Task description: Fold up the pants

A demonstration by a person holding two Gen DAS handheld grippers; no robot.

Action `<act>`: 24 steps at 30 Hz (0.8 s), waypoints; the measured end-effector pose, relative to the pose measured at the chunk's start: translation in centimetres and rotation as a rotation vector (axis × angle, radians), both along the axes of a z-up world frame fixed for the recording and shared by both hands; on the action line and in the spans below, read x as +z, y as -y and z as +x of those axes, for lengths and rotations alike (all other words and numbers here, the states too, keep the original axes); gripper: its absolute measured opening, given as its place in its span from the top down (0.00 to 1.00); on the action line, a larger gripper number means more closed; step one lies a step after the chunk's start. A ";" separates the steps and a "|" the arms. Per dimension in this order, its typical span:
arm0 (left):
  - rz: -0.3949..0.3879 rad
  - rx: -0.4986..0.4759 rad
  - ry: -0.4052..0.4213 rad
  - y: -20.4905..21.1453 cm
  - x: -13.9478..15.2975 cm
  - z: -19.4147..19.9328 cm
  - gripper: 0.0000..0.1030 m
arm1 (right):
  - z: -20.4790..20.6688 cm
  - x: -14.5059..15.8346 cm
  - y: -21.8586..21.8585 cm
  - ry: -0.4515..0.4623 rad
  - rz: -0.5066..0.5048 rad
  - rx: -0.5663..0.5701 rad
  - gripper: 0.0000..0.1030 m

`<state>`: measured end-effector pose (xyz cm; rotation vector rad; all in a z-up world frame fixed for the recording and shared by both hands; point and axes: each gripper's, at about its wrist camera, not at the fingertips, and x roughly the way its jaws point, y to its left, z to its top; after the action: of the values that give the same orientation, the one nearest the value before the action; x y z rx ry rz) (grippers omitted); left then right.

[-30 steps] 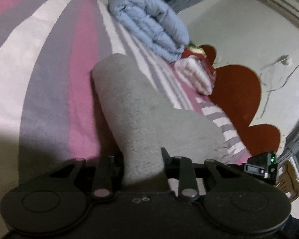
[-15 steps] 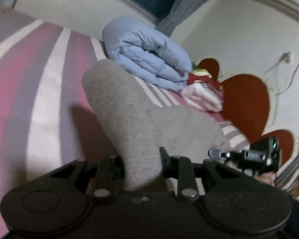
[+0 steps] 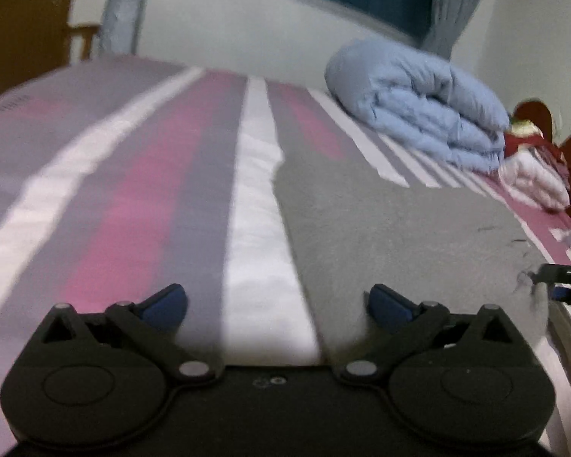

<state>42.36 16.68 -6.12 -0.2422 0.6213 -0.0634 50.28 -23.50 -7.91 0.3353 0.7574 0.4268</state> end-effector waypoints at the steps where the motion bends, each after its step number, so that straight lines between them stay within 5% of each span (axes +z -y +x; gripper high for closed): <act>1: 0.002 0.027 0.004 -1.0 0.1 -1.0 0.06 | -1.0 0.4 0.9 0.028 0.009 -0.009 0.00; 9: 0.010 0.209 0.007 -5.3 -0.2 -12.8 0.06 | -12.7 1.6 10.1 0.152 -0.142 -0.173 0.00; 13: 0.012 0.212 0.040 -5.8 -0.1 -19.1 0.06 | -19.5 1.6 13.9 0.164 -0.175 -0.221 0.00; 24: 0.022 0.271 0.160 -2.4 4.1 -30.1 0.06 | -33.9 4.0 12.6 0.256 -0.183 -0.262 0.00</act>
<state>12.24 19.07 -2.00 -0.2949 0.4257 0.1836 16.42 -36.07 -3.90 0.1996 0.4893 0.1474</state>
